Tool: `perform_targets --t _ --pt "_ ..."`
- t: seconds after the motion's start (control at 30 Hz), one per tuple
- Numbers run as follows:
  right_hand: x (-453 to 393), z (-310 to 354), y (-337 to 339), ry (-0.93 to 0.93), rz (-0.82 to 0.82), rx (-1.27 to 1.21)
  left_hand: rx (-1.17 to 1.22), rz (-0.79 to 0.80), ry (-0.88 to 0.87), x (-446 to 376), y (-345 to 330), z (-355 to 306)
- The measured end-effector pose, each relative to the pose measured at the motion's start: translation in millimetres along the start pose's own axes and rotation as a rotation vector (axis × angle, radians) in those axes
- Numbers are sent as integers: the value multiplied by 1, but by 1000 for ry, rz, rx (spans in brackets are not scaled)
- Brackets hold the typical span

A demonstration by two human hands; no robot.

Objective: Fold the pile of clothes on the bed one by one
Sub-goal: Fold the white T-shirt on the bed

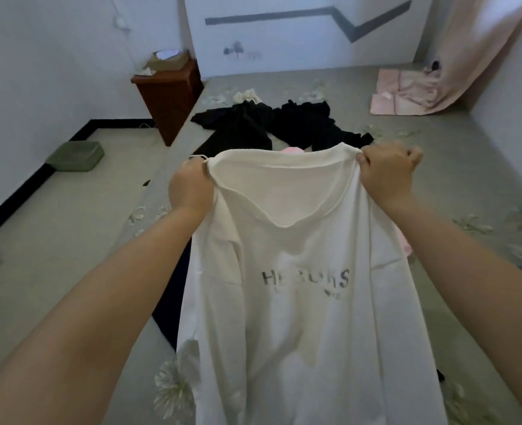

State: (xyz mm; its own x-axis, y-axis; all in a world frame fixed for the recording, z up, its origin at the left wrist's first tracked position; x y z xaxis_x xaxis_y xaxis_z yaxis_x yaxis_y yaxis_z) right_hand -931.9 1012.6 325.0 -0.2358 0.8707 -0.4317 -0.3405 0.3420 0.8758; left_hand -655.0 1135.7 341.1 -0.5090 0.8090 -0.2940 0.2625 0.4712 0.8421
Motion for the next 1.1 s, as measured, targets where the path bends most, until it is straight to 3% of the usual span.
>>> perform_targets --t 0.1,0.17,0.3,0.43,0.57,0.77,0.93,1.1 --pt "-21 5 -52 -128 83 -15 88 141 153 -30 -47 13" --pt "-2 12 -100 -150 286 -4 94 366 244 -22 -94 33" --pt "106 27 -184 5 679 -41 19 704 252 69 -175 88" --pt "212 36 -237 92 941 12 -105 847 391 168 -222 139" --pt "261 40 -260 115 946 49 -35 707 552 209 -240 172" --pt "271 42 -266 46 967 172 202 493 532 208 -227 213" --pt "264 54 -258 -14 1020 300 316 213 616 151 -159 270" --pt "257 87 -251 54 1022 441 192 165 463 43 -114 309"
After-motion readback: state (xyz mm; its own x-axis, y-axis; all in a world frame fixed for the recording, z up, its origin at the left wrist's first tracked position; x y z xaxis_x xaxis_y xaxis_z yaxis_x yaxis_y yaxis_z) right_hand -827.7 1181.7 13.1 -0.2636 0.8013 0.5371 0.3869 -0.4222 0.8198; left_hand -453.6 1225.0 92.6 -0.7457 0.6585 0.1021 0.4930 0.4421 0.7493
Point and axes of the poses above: each hand's wrist, its own x-axis away from the middle knuckle, its own y-axis out of the back of the hand, z = x × y, the point moved 2 cm from there along -x, towards the middle knuckle, and after that the axes turned 5 degrees about z, right-handed, at the moved point
